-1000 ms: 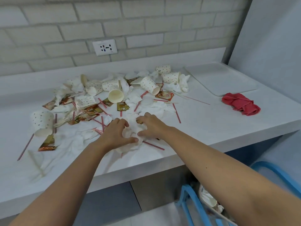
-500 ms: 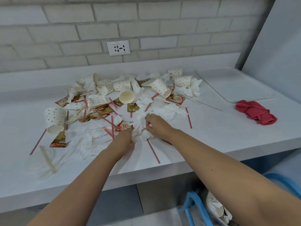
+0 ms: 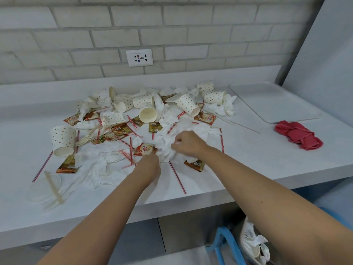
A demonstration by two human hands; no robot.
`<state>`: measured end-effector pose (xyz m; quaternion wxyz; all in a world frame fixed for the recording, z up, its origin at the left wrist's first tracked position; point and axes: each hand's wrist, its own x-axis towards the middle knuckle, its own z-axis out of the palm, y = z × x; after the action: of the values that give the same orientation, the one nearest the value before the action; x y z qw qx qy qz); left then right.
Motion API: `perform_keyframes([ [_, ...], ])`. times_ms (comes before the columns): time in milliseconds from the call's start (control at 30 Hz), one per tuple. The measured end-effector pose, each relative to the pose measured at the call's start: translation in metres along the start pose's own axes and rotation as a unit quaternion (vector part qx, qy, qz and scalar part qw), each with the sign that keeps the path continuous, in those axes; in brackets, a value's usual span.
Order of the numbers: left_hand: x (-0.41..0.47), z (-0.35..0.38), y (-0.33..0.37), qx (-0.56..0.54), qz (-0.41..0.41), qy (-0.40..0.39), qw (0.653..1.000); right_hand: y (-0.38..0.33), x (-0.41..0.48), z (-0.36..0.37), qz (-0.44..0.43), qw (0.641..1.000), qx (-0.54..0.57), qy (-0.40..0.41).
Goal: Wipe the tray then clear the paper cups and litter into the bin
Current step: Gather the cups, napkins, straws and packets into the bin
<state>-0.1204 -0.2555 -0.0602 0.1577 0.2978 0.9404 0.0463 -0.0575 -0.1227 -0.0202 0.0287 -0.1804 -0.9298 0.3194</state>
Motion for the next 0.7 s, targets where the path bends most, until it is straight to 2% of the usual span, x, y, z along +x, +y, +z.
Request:
perform_keyframes([
  [100,0.003,0.000,0.000,0.029,-0.022,0.004,0.999,-0.002,-0.013,0.018,0.016,0.984,-0.127,-0.124],
  [167,0.005,0.000,0.001,0.035,-0.035,0.011,0.999,-0.005,-0.017,0.026,0.042,0.970,-0.184,-0.150],
  [367,0.003,0.006,0.004,0.087,-0.044,0.001,0.995,-0.009,-0.018,0.030,0.124,0.954,-0.222,-0.160],
  [467,0.002,0.008,0.003,0.065,-0.055,0.021,0.996,-0.003,-0.022,0.033,0.096,0.957,-0.232,-0.144],
  [600,0.005,-0.002,0.000,-0.042,-0.068,0.075,0.994,0.001,-0.025,0.036,0.078,0.952,-0.259,-0.144],
  [700,0.003,-0.010,0.001,-0.081,-0.049,0.110,0.989,0.002,-0.030,0.024,0.024,0.946,-0.290,-0.143],
])
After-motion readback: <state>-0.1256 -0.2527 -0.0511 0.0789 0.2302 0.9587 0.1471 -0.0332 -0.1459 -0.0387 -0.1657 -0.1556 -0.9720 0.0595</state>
